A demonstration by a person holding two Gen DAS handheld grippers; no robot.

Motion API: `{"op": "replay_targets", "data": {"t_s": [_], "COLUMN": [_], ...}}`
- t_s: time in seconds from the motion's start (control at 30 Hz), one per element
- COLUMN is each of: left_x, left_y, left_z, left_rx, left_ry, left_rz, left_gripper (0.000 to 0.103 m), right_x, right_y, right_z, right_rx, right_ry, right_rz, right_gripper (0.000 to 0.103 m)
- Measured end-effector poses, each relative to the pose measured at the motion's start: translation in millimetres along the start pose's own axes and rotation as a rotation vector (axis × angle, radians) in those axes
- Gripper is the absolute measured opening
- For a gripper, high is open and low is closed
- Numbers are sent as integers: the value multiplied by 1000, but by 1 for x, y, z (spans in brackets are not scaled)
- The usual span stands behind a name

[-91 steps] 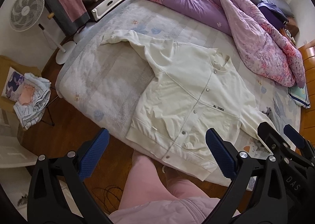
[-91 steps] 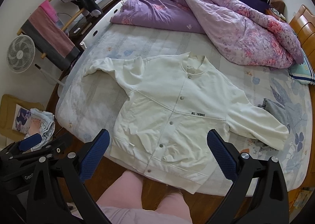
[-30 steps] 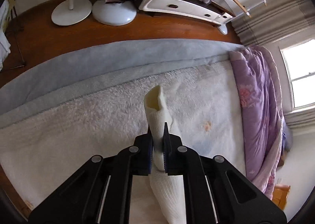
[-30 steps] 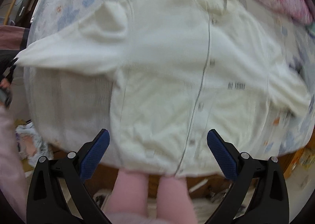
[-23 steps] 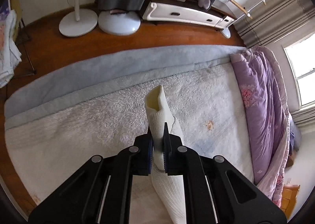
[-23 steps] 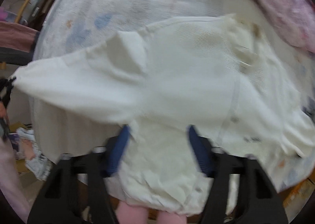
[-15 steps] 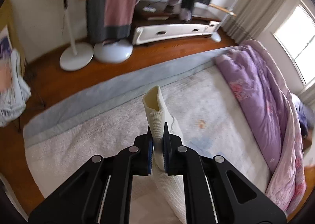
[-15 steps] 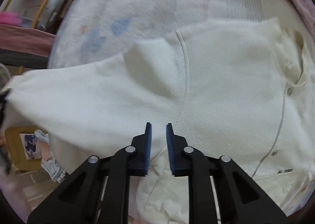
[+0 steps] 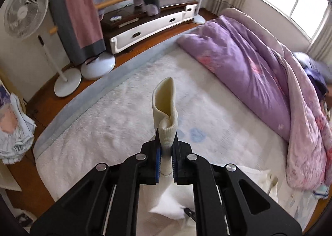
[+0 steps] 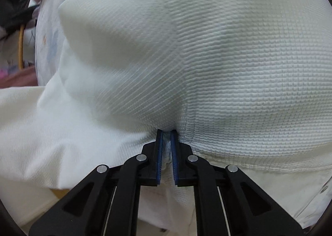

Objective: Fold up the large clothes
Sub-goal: 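Fold the held sleeve across the jacket front with the left tool while the right tool pins the body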

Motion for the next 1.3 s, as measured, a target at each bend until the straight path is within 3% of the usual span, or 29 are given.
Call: {"op": "replay_targets", "data": {"t_s": [0.27,0.47,0.53,0.67,0.77,0.83,0.87,0.93,0.97,1.1,1.2,1.23,1.3], "left_x": [-116,-205,-234,-287,-322,-340,-351,-371,-376,-407,-426,-431,-429], "left_y": [37,88,113,169,209,232,244,270,279,341,397,415,440], "left_z": [85,134,145,163,170,171,171,167,165,137,103,92,75], "left_rx": [-35,-39,-31,-26,-11,-10,-4,15,21,63,137,181,244], "left_ry": [191,299,324,372,407,414,422,436,440,400,370,373,390], "left_rz": [-122,-278,-345,-478,-563,-614,-640,-684,-695,-791,-875,-911,-938], "left_gripper": [9,9,9,9,9,9,9,9,9,9,10,15,80], "right_x": [-3,-1,-2,-15,-53,-90,-107,-162,-178,-246,-271,-278,-288], "right_y": [-3,4,9,15,21,33,37,58,68,121,142,152,162], "right_z": [1,-7,-13,7,66,117,132,188,209,290,347,357,377], "right_rx": [-10,-42,-40,-31,-141,-209,-228,-361,-407,-580,-641,-662,-680], "right_ry": [-49,-55,-93,-301,-368,-367,-329,-191,-169,-174,-204,-204,-205], "right_rz": [-22,-45,-85,-200,-284,-337,-358,-424,-446,-600,-673,-688,-708], "right_gripper": [6,6,6,10,15,45,75,76,76,78,78,78,78]}}
Point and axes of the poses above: each gripper's, at about its wrist camera, not at the fingertips, and z roughly against the way its jaws point, x to its left, y to its underside, the point moved 7 cm from there along -z, roughly the way its jaws point, and after that the axes turned 14 degrees about -y, right-handed, at the moved point
